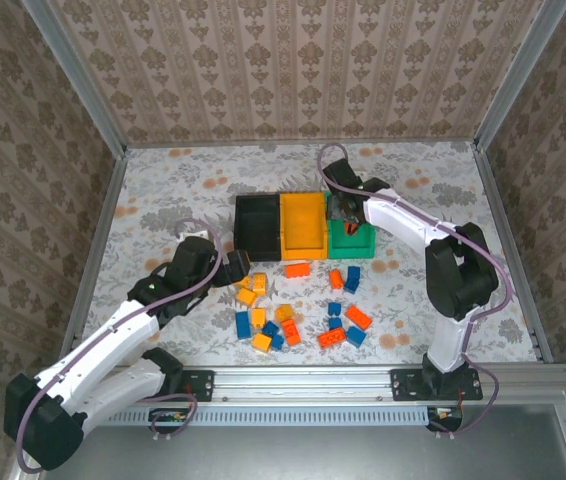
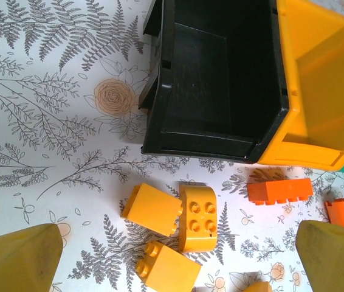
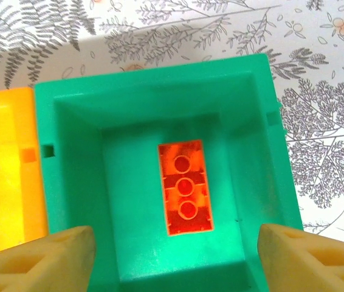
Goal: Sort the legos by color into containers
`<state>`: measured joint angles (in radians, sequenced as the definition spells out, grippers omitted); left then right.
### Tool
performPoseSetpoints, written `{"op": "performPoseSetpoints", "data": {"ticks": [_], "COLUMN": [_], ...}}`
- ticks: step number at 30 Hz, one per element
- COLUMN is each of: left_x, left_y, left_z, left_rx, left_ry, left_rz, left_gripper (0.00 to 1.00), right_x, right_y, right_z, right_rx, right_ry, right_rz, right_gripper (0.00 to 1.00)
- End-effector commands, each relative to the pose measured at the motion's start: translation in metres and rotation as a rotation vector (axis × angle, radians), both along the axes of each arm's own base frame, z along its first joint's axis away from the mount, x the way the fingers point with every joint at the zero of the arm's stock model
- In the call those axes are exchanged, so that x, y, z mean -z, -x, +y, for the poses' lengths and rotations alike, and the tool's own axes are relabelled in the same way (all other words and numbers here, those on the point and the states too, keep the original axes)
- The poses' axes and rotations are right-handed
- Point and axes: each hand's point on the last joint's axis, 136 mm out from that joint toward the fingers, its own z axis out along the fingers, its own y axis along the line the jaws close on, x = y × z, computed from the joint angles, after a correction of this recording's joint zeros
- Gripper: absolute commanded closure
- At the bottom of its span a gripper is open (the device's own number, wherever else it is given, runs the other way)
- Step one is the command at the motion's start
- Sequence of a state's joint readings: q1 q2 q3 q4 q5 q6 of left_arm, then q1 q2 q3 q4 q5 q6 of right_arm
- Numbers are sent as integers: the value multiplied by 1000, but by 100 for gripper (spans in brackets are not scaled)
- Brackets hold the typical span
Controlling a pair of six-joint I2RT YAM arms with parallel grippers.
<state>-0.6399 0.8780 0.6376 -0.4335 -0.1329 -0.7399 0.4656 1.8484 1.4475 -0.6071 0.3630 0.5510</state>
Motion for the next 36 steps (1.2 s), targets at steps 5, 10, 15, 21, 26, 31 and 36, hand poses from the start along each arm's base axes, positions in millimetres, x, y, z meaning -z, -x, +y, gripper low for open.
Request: {"op": "performPoseSetpoints", "data": {"ticks": [5, 10, 15, 21, 26, 31, 36], "left_x": [-18, -7, 21, 56, 86, 106, 118], "left_y": [0, 7, 17, 20, 28, 32, 34], "left_z": [-1, -6, -10, -18, -27, -23, -26], "left_rx": [47, 98, 132, 189, 233, 229, 248], "left_ry": [-30, -49, -108, -214, -297, -356, -395], "left_rz": [-19, 23, 101, 169, 253, 302, 328], "left_gripper": [0, 0, 6, 15, 21, 27, 29], "right_x": [-47, -42, -21, -6, -5, -10, -15], "right_y": [25, 69, 108, 129, 131, 129, 126], "right_z": [14, 24, 27, 21, 15, 14, 13], "right_rx": [-32, -86, -126, -116, -108, -103, -98], "right_ry": [-105, -166, -214, -249, -218, -222, -216], "right_rz": [-88, -74, -61, -51, -52, -72, -85], "right_gripper": [23, 23, 23, 23, 23, 23, 23]}}
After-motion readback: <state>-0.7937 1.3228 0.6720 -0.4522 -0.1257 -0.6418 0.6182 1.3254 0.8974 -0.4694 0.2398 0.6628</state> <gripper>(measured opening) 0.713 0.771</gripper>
